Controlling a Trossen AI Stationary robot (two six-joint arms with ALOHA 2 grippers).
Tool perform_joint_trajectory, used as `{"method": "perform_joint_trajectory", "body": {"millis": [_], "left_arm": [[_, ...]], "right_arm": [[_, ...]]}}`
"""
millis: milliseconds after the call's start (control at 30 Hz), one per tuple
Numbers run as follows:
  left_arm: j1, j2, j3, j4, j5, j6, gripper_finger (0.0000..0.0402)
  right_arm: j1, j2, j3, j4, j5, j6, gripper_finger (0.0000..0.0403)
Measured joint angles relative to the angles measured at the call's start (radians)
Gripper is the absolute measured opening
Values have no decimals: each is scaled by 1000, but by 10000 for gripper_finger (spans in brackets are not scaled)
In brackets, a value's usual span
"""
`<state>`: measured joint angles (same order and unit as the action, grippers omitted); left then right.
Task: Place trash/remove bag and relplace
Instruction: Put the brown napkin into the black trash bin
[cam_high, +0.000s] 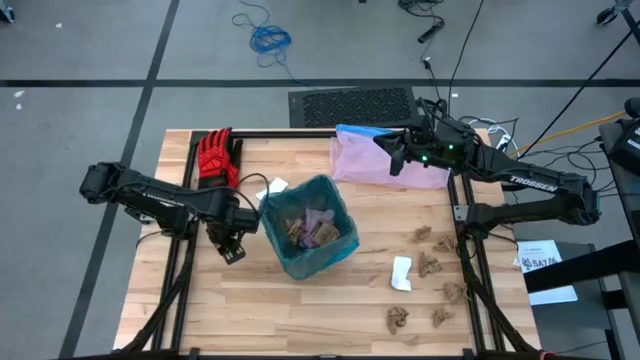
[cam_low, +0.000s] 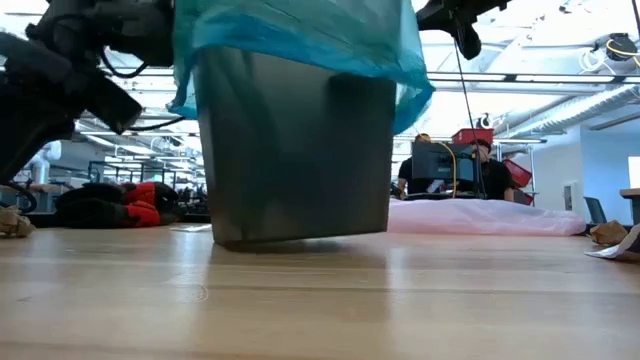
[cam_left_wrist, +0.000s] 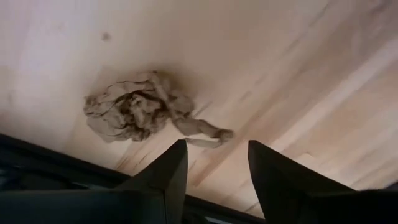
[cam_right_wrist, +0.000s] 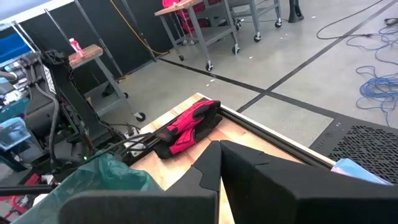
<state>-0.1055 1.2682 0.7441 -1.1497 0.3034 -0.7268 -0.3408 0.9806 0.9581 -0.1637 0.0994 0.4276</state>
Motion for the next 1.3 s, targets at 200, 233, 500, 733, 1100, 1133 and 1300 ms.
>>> {"method": "perform_joint_trajectory", "body": {"millis": [200,233,500,733,1100,1133,1300], "left_arm": [[0,2,-43,5,-2,-1,164],[0,4,-46,11,-2,-2,164],[0,23,-55,20,-6,-1,126],[0,26,-55,46,-6,-1,12],[0,9,34,1,-6,-1,1],[0,6,58,-4,-6,-1,1],[0,-12,193,-55,-9,0,1]], "right_arm": [[0,0,0,10,1,2,0],[0,0,0,14,2,2,0],[0,0,0,26,1,6,0],[0,0,0,27,1,6,0],[0,0,0,34,0,6,0],[0,0,0,34,0,6,0],[0,0,0,34,0,0,0]]}}
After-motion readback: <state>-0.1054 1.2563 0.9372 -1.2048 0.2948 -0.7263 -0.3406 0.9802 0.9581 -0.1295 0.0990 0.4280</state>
